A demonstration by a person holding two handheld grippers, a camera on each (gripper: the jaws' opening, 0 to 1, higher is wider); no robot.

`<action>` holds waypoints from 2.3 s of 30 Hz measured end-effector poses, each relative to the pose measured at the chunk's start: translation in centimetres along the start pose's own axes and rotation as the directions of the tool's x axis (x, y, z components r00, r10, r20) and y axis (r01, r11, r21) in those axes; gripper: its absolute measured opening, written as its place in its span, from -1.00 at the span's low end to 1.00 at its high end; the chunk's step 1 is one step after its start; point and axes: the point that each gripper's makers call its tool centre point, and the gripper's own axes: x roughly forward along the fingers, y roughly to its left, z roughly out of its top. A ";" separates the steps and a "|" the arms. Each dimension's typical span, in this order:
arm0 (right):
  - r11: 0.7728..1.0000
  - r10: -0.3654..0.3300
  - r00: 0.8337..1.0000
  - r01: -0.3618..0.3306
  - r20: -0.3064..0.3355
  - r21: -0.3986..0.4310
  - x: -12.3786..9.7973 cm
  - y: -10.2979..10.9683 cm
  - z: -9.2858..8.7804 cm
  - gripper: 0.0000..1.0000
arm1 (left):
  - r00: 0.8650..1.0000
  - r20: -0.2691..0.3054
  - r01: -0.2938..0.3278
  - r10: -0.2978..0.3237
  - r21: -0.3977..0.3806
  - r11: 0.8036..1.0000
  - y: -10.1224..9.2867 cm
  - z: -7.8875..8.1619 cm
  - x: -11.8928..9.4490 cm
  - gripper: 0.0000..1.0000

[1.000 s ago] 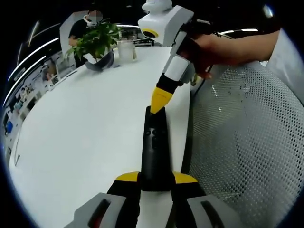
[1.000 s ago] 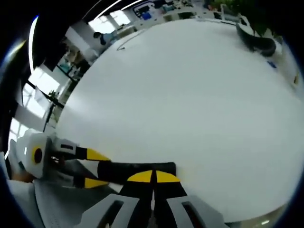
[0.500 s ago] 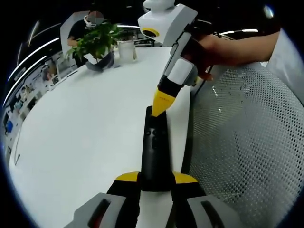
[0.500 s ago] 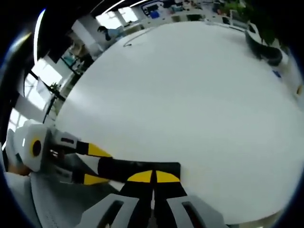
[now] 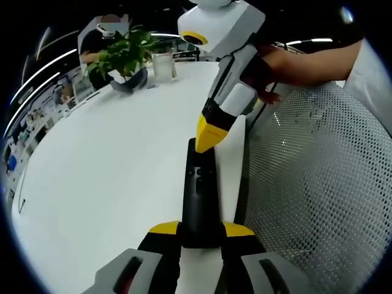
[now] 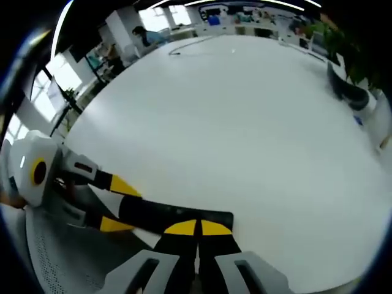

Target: Press the specified remote control buttons in sequence, fully releasing each button before pressing the next.

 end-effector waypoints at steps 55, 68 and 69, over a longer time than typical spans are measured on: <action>0.994 0.070 0.989 -0.058 -0.130 0.095 0.8 0.9 0.7 -1.00 | 1.000 0.006 0.001 -0.001 0.004 1.000 0.0 0.0 0.0 -0.52; 0.983 0.101 0.977 -0.069 -0.188 0.169 1.0 0.6 0.7 -1.00 | 1.000 0.006 -0.002 0.002 -0.001 1.000 0.1 0.0 0.0 -0.52; 0.983 0.100 0.977 -0.068 -0.187 0.172 1.0 0.7 0.7 -1.00 | 1.000 0.007 -0.002 0.002 -0.001 1.000 0.2 0.0 0.0 -0.52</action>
